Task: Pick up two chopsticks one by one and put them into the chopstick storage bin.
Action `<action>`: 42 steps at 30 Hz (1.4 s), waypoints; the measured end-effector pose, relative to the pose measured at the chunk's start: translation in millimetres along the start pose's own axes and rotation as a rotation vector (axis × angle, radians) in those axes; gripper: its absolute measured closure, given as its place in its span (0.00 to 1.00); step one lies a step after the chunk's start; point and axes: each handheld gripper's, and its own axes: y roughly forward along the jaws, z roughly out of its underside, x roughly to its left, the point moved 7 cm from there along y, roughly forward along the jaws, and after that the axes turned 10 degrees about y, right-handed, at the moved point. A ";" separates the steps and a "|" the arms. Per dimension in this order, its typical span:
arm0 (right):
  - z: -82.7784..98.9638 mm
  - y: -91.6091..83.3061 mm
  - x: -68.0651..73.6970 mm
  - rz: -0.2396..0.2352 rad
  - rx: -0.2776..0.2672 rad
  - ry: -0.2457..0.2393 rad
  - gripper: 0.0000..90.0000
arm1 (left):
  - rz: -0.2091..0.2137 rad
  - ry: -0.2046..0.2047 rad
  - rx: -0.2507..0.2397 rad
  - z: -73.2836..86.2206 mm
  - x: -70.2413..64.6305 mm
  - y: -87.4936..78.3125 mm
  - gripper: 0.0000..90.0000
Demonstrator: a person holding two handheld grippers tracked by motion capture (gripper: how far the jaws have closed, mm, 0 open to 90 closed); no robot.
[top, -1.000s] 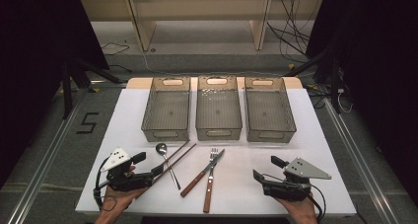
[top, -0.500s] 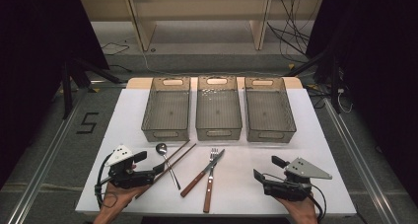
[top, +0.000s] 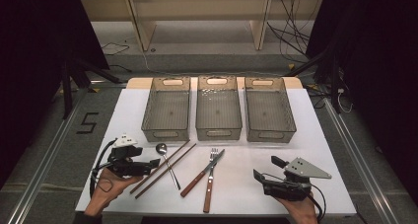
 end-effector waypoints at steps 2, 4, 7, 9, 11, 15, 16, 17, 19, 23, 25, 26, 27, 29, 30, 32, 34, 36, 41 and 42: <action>0.1 0.1 0.1 0.000 0.000 0.000 0.24 | 0.004 0.010 0.036 0.0 0.9 1.3 0.21; 0.3 0.3 0.3 0.000 0.004 0.000 0.24 | 0.014 0.029 0.072 0.9 1.0 4.1 0.22; 0.6 0.8 0.0 0.001 0.008 -0.003 0.24 | 0.023 0.048 0.135 3.0 1.9 9.5 0.23; 0.8 0.8 0.0 0.001 0.010 -0.004 0.24 | 0.029 0.068 0.201 4.1 2.7 14.3 0.24; 1.1 1.3 0.0 0.001 0.012 -0.006 0.24 | 0.034 0.083 0.223 4.4 2.9 15.6 0.26; 1.4 1.7 0.2 0.002 0.015 -0.010 0.24 | 0.038 0.107 0.291 6.1 4.9 20.8 0.29; 1.3 1.7 0.4 0.002 0.015 -0.010 0.24 | 0.040 0.108 0.306 6.9 5.4 22.4 0.30; 1.3 1.8 0.3 0.002 0.014 -0.009 0.24 | 0.039 0.117 0.325 7.7 6.5 23.6 0.32; 1.6 1.9 0.4 0.001 0.018 -0.010 0.24 | 0.042 0.121 0.356 9.8 7.1 26.8 0.36; 1.8 2.0 0.5 0.001 0.019 -0.011 0.24 | 0.067 0.132 0.395 12.3 6.9 31.9 0.40; 2.0 2.1 0.4 0.003 0.022 -0.012 0.24 | 0.068 0.141 0.411 13.2 7.0 34.7 0.45; 1.9 2.1 0.4 0.003 0.022 -0.013 0.24 | 0.067 0.144 0.426 14.0 7.0 35.6 0.49; 1.9 2.0 0.4 0.005 0.022 -0.013 0.24 | 0.065 0.150 0.436 14.6 7.2 36.9 0.51; 1.9 2.0 0.3 0.004 0.022 -0.013 0.24 | 0.078 0.167 0.460 16.0 6.5 38.0 0.53; 2.1 2.3 0.3 0.004 0.024 -0.015 0.24 | 0.083 0.170 0.465 16.1 5.7 38.4 0.55; 2.3 2.5 0.7 0.003 0.026 -0.016 0.25 | 0.088 0.175 0.464 15.8 4.9 40.2 0.57; 2.4 2.6 1.1 0.003 0.027 -0.017 0.25 | 0.096 0.186 0.490 16.4 4.8 41.9 0.60; 2.5 2.6 1.2 0.003 0.028 -0.019 0.25 | 0.102 0.193 0.499 16.8 4.7 42.8 0.63; 2.7 3.0 1.4 0.004 0.030 -0.019 0.25 | 0.117 0.194 0.527 19.2 2.1 49.8 0.70; 2.7 3.0 1.4 0.004 0.030 -0.019 0.25 | 0.123 0.199 0.536 20.2 2.5 51.0 0.71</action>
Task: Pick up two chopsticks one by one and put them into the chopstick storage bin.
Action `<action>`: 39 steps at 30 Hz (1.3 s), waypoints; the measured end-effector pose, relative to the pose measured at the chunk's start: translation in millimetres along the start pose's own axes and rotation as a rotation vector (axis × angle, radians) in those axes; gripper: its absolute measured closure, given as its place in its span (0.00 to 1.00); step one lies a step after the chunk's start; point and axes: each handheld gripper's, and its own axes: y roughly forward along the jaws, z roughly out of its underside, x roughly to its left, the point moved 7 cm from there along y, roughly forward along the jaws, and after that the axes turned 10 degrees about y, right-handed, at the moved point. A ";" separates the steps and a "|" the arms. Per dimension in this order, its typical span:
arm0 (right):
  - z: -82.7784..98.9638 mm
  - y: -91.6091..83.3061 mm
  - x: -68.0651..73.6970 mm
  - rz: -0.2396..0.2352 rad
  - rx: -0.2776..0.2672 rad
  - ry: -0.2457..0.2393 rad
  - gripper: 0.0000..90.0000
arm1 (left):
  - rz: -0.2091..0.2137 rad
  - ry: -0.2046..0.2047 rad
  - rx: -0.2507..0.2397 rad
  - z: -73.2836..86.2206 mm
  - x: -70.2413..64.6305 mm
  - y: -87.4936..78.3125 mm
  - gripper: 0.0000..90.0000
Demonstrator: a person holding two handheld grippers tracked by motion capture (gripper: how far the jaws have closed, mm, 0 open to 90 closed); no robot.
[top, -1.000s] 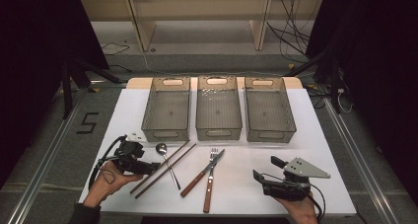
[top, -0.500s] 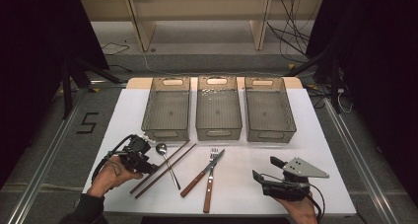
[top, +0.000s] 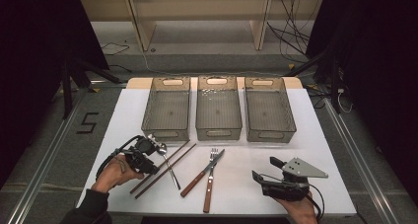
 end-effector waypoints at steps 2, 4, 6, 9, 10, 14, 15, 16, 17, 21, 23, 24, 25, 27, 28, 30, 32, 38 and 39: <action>0.1 0.0 0.2 0.000 0.000 -0.001 0.25 | 0.005 0.000 0.008 0.6 -0.1 3.6 0.74; 0.1 0.1 0.2 0.000 0.001 -0.002 0.25 | 0.012 0.004 0.013 1.3 -0.4 5.5 0.75; 0.0 0.2 0.1 0.000 0.001 -0.005 0.25 | 0.017 0.008 0.010 1.1 -0.8 6.4 0.78; 0.4 0.3 0.3 0.002 0.006 -0.008 0.25 | 0.023 0.019 0.010 1.0 -0.7 8.3 0.82; 0.5 0.3 0.4 0.002 0.007 -0.009 0.25 | 0.020 0.024 0.013 1.1 -0.6 9.0 0.83; 0.7 0.5 0.4 0.002 0.009 -0.009 0.25 | 0.007 0.045 0.010 0.9 -0.8 8.9 0.89; 0.7 0.5 0.4 0.001 0.010 -0.009 0.25 | 0.002 0.048 0.009 0.8 -1.1 9.4 0.89; 0.7 0.5 0.5 0.002 0.010 -0.009 0.25 | 0.000 0.050 0.007 0.7 -1.3 9.4 0.90; 0.6 0.6 0.6 0.000 0.009 -0.011 0.25 | -0.002 0.053 0.003 0.7 -1.3 9.5 0.91; 1.1 1.3 0.6 0.000 0.013 -0.014 0.25 | -0.003 0.069 -0.012 1.4 -1.5 9.2 0.93; 1.2 1.3 0.7 -0.001 0.014 -0.014 0.25 | -0.002 0.080 -0.012 1.5 -2.5 8.3 0.93; 1.2 1.3 1.1 -0.002 0.014 -0.015 0.25 | -0.003 0.083 -0.017 1.0 -3.2 7.6 0.93; 1.2 1.3 1.1 -0.002 0.014 -0.015 0.25 | -0.004 0.087 -0.022 0.3 -3.7 6.5 0.93; 1.4 1.3 1.4 -0.002 0.014 -0.015 0.25 | -0.011 0.085 -0.038 -1.4 -4.6 3.6 0.93; 1.4 1.3 1.4 -0.002 0.015 -0.015 0.25 | -0.018 0.096 -0.045 -2.2 -4.3 -0.3 0.93; 1.5 1.2 1.4 -0.001 0.015 -0.014 0.25 | -0.021 0.087 -0.055 -2.9 -5.1 -2.0 0.93; 1.6 1.0 1.3 -0.001 0.014 -0.014 0.25 | -0.028 0.094 -0.061 -3.8 -4.5 -4.7 0.93; 1.8 0.9 1.6 -0.002 0.016 -0.015 0.25 | -0.041 0.092 -0.104 -5.3 -3.5 -12.6 0.93; 2.0 1.0 1.6 -0.001 0.017 -0.015 0.25 | -0.037 0.097 -0.108 -5.4 -3.4 -15.1 0.93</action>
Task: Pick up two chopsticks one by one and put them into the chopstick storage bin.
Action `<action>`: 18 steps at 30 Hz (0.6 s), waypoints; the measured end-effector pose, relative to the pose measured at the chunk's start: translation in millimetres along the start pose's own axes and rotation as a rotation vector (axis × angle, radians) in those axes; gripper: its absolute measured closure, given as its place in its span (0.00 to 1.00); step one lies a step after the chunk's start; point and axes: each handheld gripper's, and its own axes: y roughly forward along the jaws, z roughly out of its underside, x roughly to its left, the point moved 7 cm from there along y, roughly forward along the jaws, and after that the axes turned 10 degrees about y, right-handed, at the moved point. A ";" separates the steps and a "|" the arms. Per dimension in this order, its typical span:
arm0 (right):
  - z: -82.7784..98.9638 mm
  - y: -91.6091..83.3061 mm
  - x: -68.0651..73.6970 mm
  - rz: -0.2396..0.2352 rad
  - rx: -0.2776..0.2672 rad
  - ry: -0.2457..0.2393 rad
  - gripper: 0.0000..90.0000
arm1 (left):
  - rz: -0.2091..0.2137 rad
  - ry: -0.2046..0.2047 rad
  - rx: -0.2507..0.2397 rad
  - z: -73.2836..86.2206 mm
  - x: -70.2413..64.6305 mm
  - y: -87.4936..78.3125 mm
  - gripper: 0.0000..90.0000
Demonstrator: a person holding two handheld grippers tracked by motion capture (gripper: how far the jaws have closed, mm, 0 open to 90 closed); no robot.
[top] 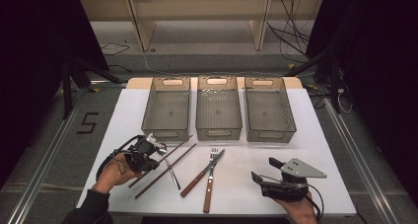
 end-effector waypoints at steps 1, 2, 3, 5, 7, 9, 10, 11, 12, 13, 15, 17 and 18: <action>0.0 0.1 -0.1 0.001 0.000 0.000 0.25 | -0.003 -0.002 -0.016 -1.2 0.0 -1.7 0.93; 0.0 0.0 -0.1 0.001 0.000 -0.001 0.25 | -0.005 -0.008 -0.031 -2.3 0.0 -3.5 0.93; 0.0 0.0 0.0 0.001 0.000 -0.001 0.25 | -0.006 -0.006 -0.039 -3.0 1.0 -5.8 0.93; 0.0 0.0 0.0 0.001 0.000 -0.001 0.25 | -0.010 -0.013 -0.058 -4.6 2.0 -9.5 0.93; 0.1 0.0 -0.1 0.001 0.000 0.000 0.25 | -0.012 -0.024 -0.077 -5.7 3.0 -13.1 0.93; 0.1 0.0 -0.1 0.001 -0.001 0.000 0.25 | -0.009 -0.028 -0.099 -7.2 4.1 -16.5 0.93; 0.1 -0.1 0.0 0.001 -0.001 0.000 0.25 | -0.009 -0.034 -0.113 -8.2 4.2 -18.3 0.93; 0.1 -0.1 0.1 0.001 -0.001 0.000 0.25 | -0.010 -0.036 -0.125 -9.2 4.9 -20.4 0.93; 0.0 -0.1 0.1 0.001 -0.003 0.000 0.25 | -0.009 -0.045 -0.138 -10.4 5.1 -22.4 0.93; 0.0 -0.1 0.1 0.001 -0.003 0.000 0.25 | -0.009 -0.054 -0.155 -11.8 5.2 -24.1 0.93; -0.2 -0.3 -0.1 0.001 -0.004 0.000 0.25 | -0.002 -0.070 -0.186 -14.0 5.5 -26.7 0.93; -0.2 -0.3 -0.2 0.001 -0.005 0.000 0.25 | -0.010 -0.072 -0.197 -14.9 6.5 -27.6 0.93; -0.3 -0.6 -0.2 0.000 -0.005 0.001 0.25 | -0.013 -0.080 -0.202 -15.5 6.7 -27.9 0.94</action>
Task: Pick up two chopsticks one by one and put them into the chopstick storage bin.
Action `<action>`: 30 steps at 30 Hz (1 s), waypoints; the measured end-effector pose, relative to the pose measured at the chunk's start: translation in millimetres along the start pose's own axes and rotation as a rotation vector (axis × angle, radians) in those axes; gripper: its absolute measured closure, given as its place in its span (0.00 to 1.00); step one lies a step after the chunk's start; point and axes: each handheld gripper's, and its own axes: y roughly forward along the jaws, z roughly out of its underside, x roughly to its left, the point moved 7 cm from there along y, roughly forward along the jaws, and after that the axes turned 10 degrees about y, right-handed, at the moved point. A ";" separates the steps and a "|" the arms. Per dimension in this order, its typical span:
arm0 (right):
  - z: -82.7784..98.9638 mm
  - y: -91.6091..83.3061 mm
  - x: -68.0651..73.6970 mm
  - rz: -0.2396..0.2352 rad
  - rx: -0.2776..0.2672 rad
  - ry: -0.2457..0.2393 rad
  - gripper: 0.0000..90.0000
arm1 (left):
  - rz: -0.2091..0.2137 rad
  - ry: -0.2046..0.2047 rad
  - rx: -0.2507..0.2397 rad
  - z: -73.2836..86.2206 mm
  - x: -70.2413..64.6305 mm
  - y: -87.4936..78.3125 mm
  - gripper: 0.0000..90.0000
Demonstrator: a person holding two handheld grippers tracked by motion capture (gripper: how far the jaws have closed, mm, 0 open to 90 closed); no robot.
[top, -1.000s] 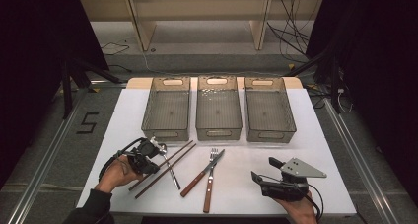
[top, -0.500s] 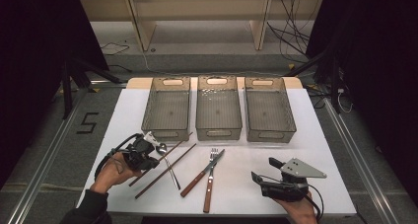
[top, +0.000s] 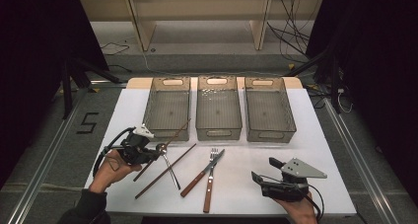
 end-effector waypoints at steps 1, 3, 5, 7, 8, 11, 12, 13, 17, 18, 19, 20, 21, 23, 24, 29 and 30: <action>0.0 0.0 0.0 0.000 0.000 0.000 0.25 | -0.001 0.001 -0.001 -0.6 0.2 -1.0 0.94; 0.0 -0.2 0.1 0.000 -0.001 0.000 0.25 | 0.003 -0.001 -0.020 -3.3 0.1 -3.5 0.94; 0.1 -0.1 -0.1 0.001 -0.001 0.000 0.25 | -0.005 -0.010 -0.043 -6.8 1.1 -7.0 0.94; 0.1 0.1 -0.2 0.000 -0.001 0.000 0.25 | -0.012 -0.019 -0.067 -10.2 2.8 -11.2 0.94; 0.2 0.1 -0.2 0.001 0.000 0.000 0.25 | -0.019 -0.028 -0.085 -12.3 4.6 -13.6 0.94; 0.5 0.4 -0.2 0.002 0.002 0.002 0.25 | -0.046 -0.056 -0.127 -16.6 11.0 -19.2 0.94; 0.4 0.4 -0.1 0.002 0.002 0.000 0.25 | -0.057 -0.057 -0.137 -17.8 13.2 -20.7 0.94; 0.4 0.4 -0.1 0.002 0.002 0.000 0.25 | -0.068 -0.062 -0.145 -19.2 15.5 -22.5 0.94; 0.3 0.2 -0.5 0.003 -0.001 0.002 0.25 | -0.089 -0.110 -0.194 -26.0 25.9 -26.5 0.94; 0.4 0.5 -0.8 0.003 0.000 0.003 0.25 | -0.090 -0.116 -0.197 -27.0 27.8 -26.6 0.94; 0.4 0.6 -0.7 0.004 0.001 0.002 0.25 | -0.092 -0.123 -0.199 -28.3 30.3 -26.7 0.94; 0.3 0.6 -0.4 0.004 0.001 0.001 0.25 | -0.096 -0.129 -0.204 -30.3 33.3 -26.7 0.93; 0.3 0.6 0.0 0.002 0.001 0.000 0.25 | -0.102 -0.131 -0.205 -31.9 35.8 -26.9 0.93; 0.3 0.6 0.1 0.002 0.001 0.000 0.25 | -0.111 -0.137 -0.216 -35.1 39.7 -28.0 0.94; 0.3 0.6 0.0 0.002 0.001 0.000 0.25 | -0.113 -0.140 -0.220 -36.8 41.7 -28.9 0.94; 0.1 0.2 -0.4 0.001 -0.001 0.002 0.25 | -0.129 -0.146 -0.251 -47.4 53.6 -33.6 0.93; 0.1 0.1 -0.4 0.001 -0.001 0.001 0.25 | -0.138 -0.144 -0.250 -49.6 56.3 -34.9 0.93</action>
